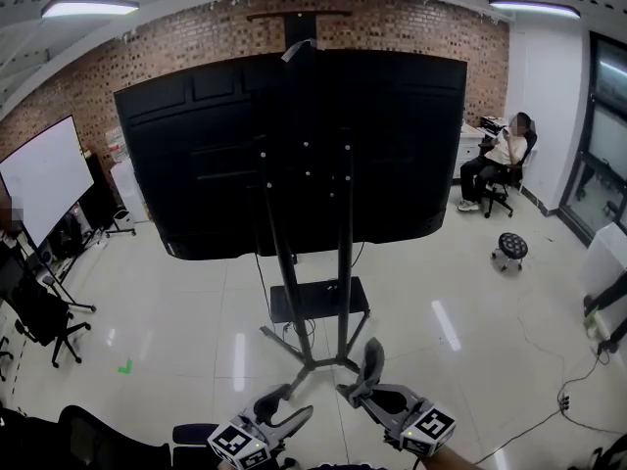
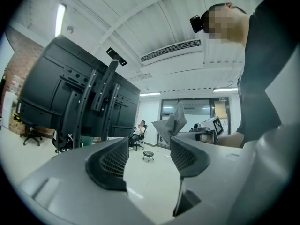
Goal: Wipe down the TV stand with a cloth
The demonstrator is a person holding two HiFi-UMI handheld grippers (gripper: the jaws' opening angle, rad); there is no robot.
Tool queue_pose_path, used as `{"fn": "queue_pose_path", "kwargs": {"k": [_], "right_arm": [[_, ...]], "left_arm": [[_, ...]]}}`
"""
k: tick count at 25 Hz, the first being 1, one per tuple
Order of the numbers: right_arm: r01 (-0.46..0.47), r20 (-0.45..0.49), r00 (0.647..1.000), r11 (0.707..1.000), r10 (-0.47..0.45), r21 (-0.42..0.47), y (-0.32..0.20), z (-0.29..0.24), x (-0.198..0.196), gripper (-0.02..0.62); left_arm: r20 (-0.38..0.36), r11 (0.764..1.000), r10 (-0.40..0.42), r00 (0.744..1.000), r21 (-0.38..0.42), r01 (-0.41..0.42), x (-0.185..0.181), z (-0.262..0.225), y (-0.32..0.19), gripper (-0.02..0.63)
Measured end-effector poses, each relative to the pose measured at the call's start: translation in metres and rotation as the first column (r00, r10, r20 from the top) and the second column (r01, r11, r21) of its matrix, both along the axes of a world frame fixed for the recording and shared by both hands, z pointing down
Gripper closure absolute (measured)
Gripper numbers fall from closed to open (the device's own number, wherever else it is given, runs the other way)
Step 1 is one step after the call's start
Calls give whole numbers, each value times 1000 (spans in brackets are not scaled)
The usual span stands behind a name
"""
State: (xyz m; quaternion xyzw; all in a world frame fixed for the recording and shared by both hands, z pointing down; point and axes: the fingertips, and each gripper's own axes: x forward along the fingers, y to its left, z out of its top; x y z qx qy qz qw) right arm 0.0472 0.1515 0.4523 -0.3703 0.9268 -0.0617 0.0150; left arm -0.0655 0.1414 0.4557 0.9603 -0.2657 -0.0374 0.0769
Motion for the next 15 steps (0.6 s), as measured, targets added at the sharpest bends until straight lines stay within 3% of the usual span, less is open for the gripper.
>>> {"fn": "queue_pose_path", "kwargs": {"k": [7, 15], "right_arm": [[56, -29, 998, 996, -54, 64, 20, -24, -2, 575], [108, -28, 994, 993, -107, 55, 38, -21, 0, 575]], "left_arm": [[-11, 1000, -17, 1000, 22, 17, 11, -17, 19, 305], [-31, 999, -30, 999, 25, 31, 22, -20, 35, 305]]}}
